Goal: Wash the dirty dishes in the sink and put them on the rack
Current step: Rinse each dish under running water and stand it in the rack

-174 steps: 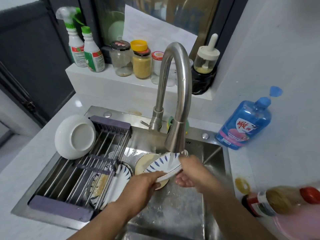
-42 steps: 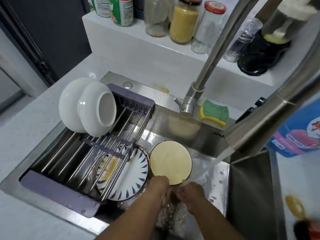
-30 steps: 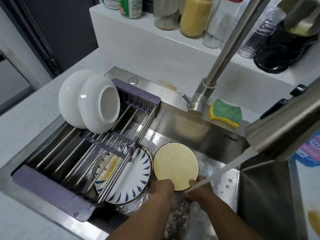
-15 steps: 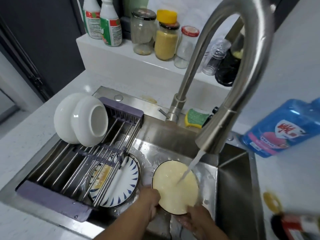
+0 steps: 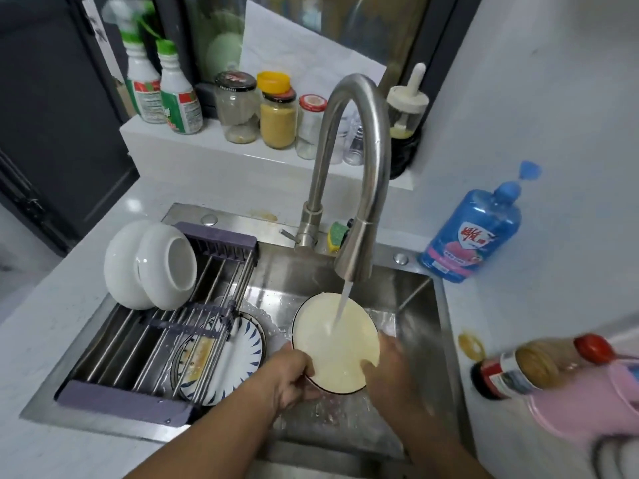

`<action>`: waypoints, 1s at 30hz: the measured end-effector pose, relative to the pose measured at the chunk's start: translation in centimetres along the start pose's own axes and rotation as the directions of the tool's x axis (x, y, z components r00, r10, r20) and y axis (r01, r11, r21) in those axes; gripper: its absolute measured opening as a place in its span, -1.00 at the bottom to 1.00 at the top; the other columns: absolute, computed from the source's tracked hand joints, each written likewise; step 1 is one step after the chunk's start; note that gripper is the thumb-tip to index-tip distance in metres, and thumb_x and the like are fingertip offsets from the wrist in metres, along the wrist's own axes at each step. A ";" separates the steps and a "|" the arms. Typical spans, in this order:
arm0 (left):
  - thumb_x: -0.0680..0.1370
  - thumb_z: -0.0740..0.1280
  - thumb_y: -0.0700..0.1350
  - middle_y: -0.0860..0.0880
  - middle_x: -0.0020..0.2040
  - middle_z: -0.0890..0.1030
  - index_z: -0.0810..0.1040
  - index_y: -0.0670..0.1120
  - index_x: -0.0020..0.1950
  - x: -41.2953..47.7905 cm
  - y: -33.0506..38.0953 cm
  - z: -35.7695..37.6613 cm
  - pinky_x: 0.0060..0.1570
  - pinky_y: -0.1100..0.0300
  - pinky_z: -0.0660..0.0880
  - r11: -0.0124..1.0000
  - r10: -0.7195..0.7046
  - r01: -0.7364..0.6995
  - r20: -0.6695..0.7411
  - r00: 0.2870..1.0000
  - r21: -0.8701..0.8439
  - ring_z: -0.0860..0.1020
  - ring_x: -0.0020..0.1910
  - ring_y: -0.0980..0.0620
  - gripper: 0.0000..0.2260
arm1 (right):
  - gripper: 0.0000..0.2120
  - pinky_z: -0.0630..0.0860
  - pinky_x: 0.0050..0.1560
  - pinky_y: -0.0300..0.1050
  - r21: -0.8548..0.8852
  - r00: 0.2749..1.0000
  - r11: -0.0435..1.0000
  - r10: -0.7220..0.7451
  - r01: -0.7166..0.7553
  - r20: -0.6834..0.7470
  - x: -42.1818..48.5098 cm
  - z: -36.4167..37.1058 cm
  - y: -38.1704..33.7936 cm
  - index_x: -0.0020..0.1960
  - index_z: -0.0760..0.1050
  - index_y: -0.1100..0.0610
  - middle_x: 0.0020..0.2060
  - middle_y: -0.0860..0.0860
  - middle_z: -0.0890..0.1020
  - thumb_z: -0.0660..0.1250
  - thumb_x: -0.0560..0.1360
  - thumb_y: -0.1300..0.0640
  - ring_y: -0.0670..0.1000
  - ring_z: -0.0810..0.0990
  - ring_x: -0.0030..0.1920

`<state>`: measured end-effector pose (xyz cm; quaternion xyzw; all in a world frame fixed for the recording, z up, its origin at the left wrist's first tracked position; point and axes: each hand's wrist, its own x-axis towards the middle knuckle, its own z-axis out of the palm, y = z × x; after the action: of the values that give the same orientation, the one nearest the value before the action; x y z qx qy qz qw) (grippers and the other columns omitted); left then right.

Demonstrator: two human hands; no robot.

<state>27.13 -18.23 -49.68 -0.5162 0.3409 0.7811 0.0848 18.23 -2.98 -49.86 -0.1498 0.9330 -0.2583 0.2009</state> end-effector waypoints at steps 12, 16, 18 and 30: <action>0.70 0.15 0.16 -0.13 -0.08 0.72 0.46 -0.09 0.35 -3.4 1.3 -0.2 -0.37 -0.03 0.62 0.990 0.058 -0.053 0.034 0.998 -0.134 0.68 -0.20 -0.12 -0.61 | -0.07 -0.13 0.59 -0.15 -0.242 0.824 0.795 -0.487 0.556 0.291 -4.8 1.3 -1.2 0.54 0.34 -0.04 0.54 -0.10 0.34 -0.45 0.51 -0.44 -0.10 0.23 0.56; 0.71 0.11 0.15 -0.12 0.16 0.60 0.40 -0.04 0.41 -3.7 1.1 -0.5 -0.18 -0.19 0.66 0.992 0.106 -0.104 0.028 0.994 -0.065 0.62 0.06 -0.17 -0.62 | -0.10 -0.15 0.59 -0.01 -0.402 0.895 0.800 -0.414 0.444 0.165 -3.6 0.1 0.6 0.45 0.45 0.01 0.47 -0.06 0.46 -0.43 0.56 -0.40 -0.06 0.31 0.53; 0.71 0.11 0.14 -0.12 0.18 0.60 0.40 -0.02 0.41 -3.9 0.8 -0.3 -0.09 -0.22 0.66 0.992 0.119 -0.116 0.057 0.991 -0.051 0.62 0.10 -0.18 -0.64 | -0.07 -0.14 0.59 0.14 -0.450 0.906 0.787 -0.381 0.423 0.184 -2.2 -0.4 0.3 0.45 0.41 -0.01 0.47 -0.05 0.44 -0.52 0.53 -0.37 -0.04 0.28 0.54; 0.68 0.06 0.23 -0.23 0.16 0.69 0.49 -0.17 0.39 -3.0 0.8 -0.1 -0.14 -0.06 0.67 0.979 0.066 -0.027 0.191 0.979 -0.200 0.70 0.09 -0.14 -0.45 | -0.47 -0.13 0.61 0.05 -0.155 0.745 0.764 -0.529 0.627 0.406 -1.6 1.2 -5.1 0.65 0.01 -0.14 0.65 -0.14 0.01 -0.21 0.70 -0.18 -0.10 -0.10 0.63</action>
<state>28.20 -18.25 -46.82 -0.4343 0.2641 0.8598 0.0485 21.02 -7.03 -47.54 -0.5031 0.8168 -0.1430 0.2436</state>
